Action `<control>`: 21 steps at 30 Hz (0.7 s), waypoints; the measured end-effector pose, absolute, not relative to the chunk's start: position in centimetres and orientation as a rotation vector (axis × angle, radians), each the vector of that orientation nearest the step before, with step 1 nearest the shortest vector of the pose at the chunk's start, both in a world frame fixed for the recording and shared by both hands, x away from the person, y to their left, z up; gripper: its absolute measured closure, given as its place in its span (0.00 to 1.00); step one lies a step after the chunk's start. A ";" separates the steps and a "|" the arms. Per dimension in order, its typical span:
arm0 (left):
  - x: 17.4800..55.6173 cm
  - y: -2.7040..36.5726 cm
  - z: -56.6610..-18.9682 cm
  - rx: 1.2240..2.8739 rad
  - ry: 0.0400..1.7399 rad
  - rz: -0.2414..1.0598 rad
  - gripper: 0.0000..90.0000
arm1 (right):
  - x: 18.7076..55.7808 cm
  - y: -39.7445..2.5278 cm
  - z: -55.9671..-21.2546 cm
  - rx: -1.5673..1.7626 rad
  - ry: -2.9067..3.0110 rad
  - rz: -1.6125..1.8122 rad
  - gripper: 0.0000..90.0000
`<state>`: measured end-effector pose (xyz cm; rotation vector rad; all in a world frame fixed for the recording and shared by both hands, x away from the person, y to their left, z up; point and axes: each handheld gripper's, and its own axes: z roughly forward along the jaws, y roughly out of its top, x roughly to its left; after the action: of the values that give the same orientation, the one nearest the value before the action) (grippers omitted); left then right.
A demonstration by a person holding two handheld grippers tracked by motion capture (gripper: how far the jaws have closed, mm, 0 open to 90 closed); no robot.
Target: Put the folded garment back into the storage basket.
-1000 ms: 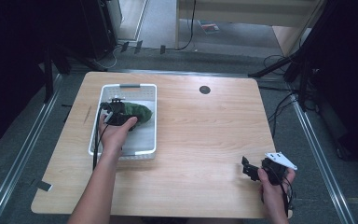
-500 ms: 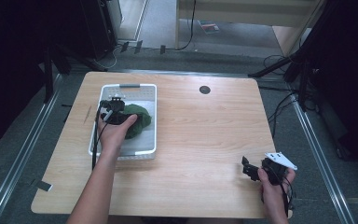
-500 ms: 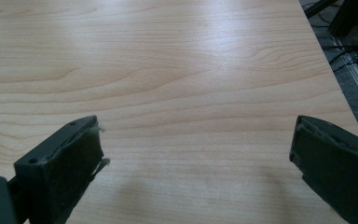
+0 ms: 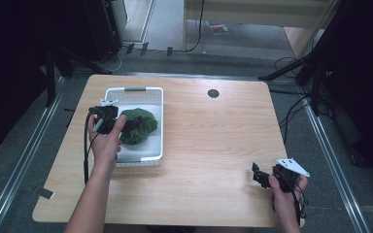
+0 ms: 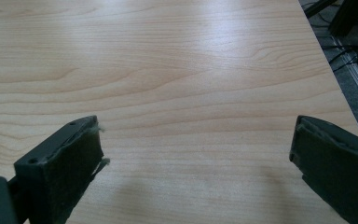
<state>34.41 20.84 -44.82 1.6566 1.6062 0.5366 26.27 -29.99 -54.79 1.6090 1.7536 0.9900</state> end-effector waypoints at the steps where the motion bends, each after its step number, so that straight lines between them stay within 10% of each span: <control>1: 34.1 20.9 -44.7 1.650 1.599 0.537 0.03 | 26.3 -30.0 -54.8 1.609 1.754 0.990 0.03; 21: 28.1 23.6 -43.9 1.539 1.462 0.614 0.03 | 26.3 -30.0 -54.8 1.610 1.752 0.989 0.03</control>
<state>28.07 23.64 -43.92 1.5388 1.4625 0.6143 26.26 -29.99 -54.79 1.6098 1.7523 0.9892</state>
